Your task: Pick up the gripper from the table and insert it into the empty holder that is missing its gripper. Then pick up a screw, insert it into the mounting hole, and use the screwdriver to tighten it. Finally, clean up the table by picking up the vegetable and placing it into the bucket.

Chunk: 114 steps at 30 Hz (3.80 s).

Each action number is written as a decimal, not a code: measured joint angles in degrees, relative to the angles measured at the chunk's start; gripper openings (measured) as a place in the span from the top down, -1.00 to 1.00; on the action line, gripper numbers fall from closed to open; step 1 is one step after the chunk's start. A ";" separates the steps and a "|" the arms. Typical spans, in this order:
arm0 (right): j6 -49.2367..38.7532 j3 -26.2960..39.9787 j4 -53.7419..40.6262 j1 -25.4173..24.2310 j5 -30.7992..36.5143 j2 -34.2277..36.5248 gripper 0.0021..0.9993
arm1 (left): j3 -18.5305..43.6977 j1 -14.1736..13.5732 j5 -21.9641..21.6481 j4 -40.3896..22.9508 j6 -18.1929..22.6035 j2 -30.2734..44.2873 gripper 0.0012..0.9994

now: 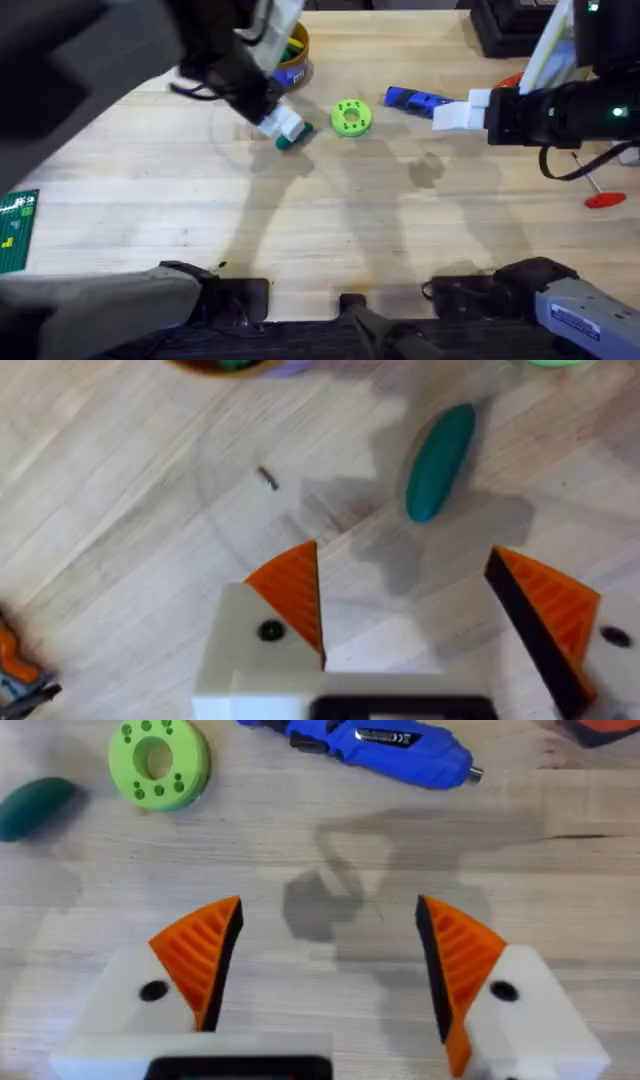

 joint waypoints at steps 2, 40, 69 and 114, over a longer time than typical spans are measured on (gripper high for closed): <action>0.00 0.00 0.00 0.00 0.00 0.00 -0.95 | 2.18 -1.21 -0.25 0.05 0.38 4.51 -0.97; 0.00 0.00 -0.02 0.00 0.00 0.00 -0.95 | 5.99 -4.28 7.12 3.93 2.62 24.43 0.96; 0.00 0.00 -0.02 0.00 0.00 0.00 -0.95 | 36.63 2.86 5.66 -0.45 -1.01 24.36 0.95; 0.00 -0.02 0.00 0.00 0.00 0.00 -0.95 | 15.94 6.17 17.13 -11.95 -4.87 5.70 -0.98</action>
